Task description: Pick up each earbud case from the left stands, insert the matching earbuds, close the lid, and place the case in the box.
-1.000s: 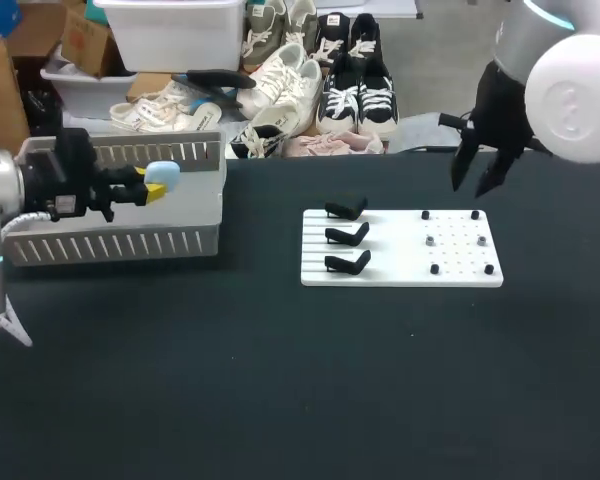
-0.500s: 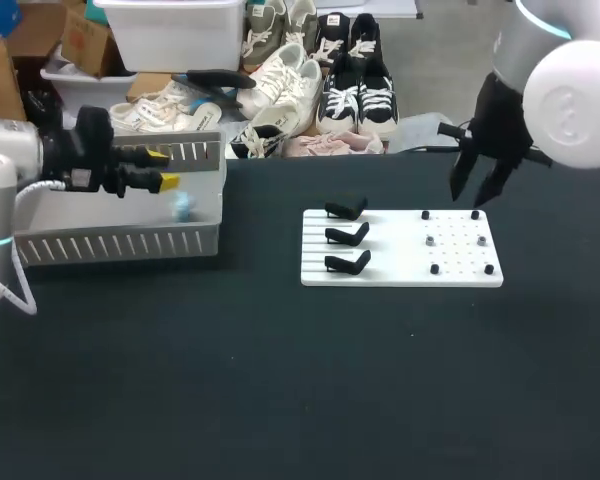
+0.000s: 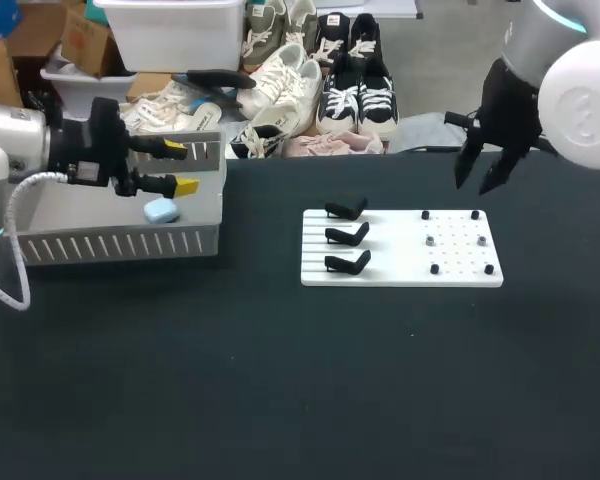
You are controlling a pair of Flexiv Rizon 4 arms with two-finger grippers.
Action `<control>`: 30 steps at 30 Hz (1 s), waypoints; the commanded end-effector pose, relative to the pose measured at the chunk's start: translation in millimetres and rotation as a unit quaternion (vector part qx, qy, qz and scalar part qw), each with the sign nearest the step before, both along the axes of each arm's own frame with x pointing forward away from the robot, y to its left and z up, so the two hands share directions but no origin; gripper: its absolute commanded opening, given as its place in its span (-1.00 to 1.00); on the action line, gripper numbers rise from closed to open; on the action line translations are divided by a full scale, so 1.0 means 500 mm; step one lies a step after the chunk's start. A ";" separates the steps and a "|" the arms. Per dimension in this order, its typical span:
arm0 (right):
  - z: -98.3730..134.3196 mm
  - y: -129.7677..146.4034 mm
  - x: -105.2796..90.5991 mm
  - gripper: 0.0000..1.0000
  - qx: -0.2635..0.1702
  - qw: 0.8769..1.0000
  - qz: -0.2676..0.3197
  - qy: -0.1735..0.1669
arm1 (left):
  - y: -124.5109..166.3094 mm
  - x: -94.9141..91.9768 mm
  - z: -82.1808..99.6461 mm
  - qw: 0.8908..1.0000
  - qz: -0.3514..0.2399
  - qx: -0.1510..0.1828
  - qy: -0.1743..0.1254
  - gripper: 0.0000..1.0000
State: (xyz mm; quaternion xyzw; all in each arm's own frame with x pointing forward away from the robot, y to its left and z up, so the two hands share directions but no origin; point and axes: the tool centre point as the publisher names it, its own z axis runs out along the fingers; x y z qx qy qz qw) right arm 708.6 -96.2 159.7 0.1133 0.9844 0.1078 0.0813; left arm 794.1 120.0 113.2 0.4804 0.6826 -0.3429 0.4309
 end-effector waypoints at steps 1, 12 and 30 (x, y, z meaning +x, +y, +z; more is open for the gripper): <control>-0.007 -0.023 -0.010 -0.42 0.019 1.000 0.005 -0.011 | -0.049 -0.048 -0.007 1.000 0.022 -0.005 -0.014 1.00; -0.031 -0.073 -0.010 -0.36 0.044 0.998 0.025 -0.026 | -0.170 -0.101 -0.024 0.999 0.007 -0.031 0.007 1.00; -0.063 -0.175 -0.022 1.00 0.056 0.998 0.008 -0.010 | -0.278 -0.121 0.030 0.999 -0.010 -0.039 0.014 1.00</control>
